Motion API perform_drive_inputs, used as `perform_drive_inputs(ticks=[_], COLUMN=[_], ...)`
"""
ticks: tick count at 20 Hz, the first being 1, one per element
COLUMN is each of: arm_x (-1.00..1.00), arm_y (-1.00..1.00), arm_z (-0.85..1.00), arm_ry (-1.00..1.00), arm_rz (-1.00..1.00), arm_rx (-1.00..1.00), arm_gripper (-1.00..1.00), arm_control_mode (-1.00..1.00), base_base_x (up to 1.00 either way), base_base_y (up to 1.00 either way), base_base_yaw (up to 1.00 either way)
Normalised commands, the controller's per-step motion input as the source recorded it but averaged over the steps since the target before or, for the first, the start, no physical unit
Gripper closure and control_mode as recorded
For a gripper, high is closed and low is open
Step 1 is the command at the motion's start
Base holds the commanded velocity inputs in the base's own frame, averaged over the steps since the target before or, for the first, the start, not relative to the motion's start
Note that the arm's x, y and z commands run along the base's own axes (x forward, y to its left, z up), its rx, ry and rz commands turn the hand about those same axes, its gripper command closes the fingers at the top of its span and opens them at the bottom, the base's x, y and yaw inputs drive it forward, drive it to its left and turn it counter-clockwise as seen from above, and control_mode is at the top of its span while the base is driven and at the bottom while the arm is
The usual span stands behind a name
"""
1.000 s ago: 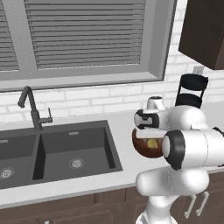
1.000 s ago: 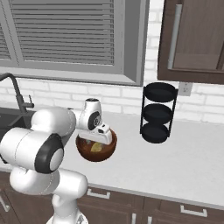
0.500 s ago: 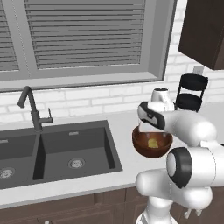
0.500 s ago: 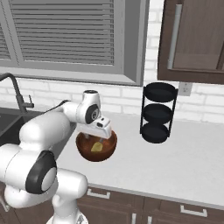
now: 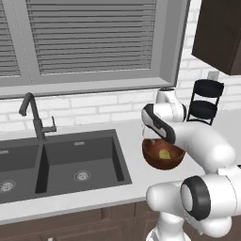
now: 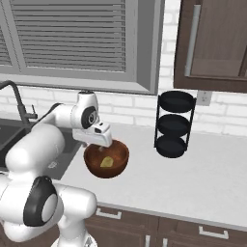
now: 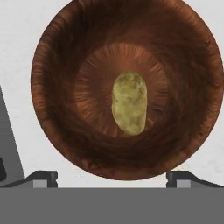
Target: Pick the potato from the sink and place it in the bowl. Then pick the bowl and place it in the microwave. Then close the microwave door and press the start button.
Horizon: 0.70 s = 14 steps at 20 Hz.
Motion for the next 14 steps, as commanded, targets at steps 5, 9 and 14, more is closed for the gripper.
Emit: perform_drive_inputs(ticks=[5,9,14], arm_x=[-0.01,0.00,0.00], arm_y=[0.29,0.46,0.54], arm_z=[-0.08,0.00,-0.03], arm_ry=[0.02,0.01,0.02], arm_rz=[0.00,0.00,0.00], arm_rx=[0.07,-0.02,-0.04], arm_gripper=[-1.00,-1.00,-1.00], arm_control_mode=[-1.00,-1.00,-1.00], base_base_x=[0.00,0.00,0.00], base_base_y=[0.00,0.00,0.00], base_base_yaw=[0.00,0.00,0.00])
